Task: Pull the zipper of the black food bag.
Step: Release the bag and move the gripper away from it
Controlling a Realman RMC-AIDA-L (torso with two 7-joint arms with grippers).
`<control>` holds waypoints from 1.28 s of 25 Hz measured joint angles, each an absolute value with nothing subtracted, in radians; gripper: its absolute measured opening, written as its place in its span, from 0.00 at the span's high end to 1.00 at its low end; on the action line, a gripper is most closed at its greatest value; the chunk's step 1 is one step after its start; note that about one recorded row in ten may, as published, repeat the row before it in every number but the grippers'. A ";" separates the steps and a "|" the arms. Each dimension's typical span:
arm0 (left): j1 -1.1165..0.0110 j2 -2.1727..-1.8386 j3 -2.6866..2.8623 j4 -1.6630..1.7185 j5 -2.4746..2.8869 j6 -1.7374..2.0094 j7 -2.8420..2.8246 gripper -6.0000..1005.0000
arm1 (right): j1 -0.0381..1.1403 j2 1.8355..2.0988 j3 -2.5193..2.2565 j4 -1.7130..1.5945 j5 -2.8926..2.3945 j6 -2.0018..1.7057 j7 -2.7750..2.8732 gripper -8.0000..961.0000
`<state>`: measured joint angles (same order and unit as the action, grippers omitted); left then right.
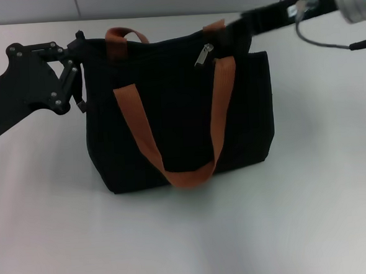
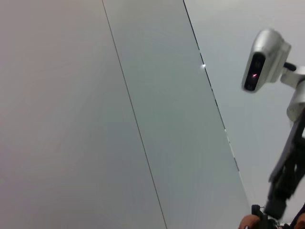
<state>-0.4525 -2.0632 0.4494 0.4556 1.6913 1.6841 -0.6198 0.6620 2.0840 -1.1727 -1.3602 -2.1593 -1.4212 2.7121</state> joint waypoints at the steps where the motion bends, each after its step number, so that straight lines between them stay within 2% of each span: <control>1: -0.453 -2.063 0.449 0.456 1.691 1.684 -0.620 0.97 | 0.640 2.084 -1.132 -1.360 -2.100 -1.426 2.660 0.99; 3: -0.453 -2.064 0.449 0.456 1.691 1.683 -0.620 0.97 | 0.609 2.083 -1.086 -1.351 -2.030 -1.428 2.592 0.99; 6: -0.453 -2.065 0.449 0.456 1.692 1.683 -0.628 0.96 | 0.560 2.082 -1.017 -1.310 -1.911 -1.430 2.464 0.93; 12: -0.456 -2.065 0.453 0.456 1.692 1.680 -0.648 0.94 | 0.521 2.071 -0.898 -1.128 -1.682 -1.552 2.163 0.69; 13: -0.457 -2.065 0.455 0.456 1.692 1.680 -0.652 0.94 | 0.521 2.053 -0.848 -0.999 -1.592 -1.679 1.968 0.64; 14: -0.458 -2.065 0.456 0.456 1.692 1.679 -0.657 0.93 | 0.521 2.053 -0.848 -0.999 -1.592 -1.679 1.968 0.60; 15: -0.459 -2.065 0.456 0.456 1.693 1.678 -0.662 0.93 | 0.524 2.043 -0.833 -0.939 -1.561 -1.737 1.883 0.56; 16: -0.459 -2.066 0.457 0.456 1.696 1.676 -0.670 0.93 | 0.527 2.017 -0.811 -0.800 -1.525 -1.840 1.711 0.52; 20: -0.460 -2.065 0.463 0.456 1.700 1.673 -0.693 0.91 | 0.518 2.006 -0.807 -0.664 -1.522 -1.917 1.486 0.33; 21: -0.460 -2.065 0.466 0.458 1.702 1.671 -0.705 0.91 | 0.499 2.006 -0.816 -0.617 -1.533 -1.948 1.362 0.28; 25: -0.458 -2.063 0.472 0.463 1.703 1.662 -0.754 0.89 | 0.467 2.017 -0.848 -0.602 -1.603 -1.964 1.217 0.24; 26: -0.454 -2.063 0.473 0.464 1.704 1.658 -0.772 0.89 | 0.455 2.031 -0.856 -0.598 -1.675 -1.956 1.148 0.23; 28: -0.452 -2.063 0.473 0.464 1.704 1.657 -0.779 0.88 | 0.451 2.040 -0.855 -0.594 -1.714 -1.950 1.117 0.21; 31: -0.439 -2.063 0.469 0.464 1.704 1.645 -0.804 0.87 | 0.427 2.072 -0.851 -0.587 -1.812 -1.894 1.034 0.17; 32: -0.439 -2.063 0.469 0.464 1.704 1.645 -0.804 0.87 | 0.427 2.072 -0.851 -0.587 -1.812 -1.894 1.034 0.16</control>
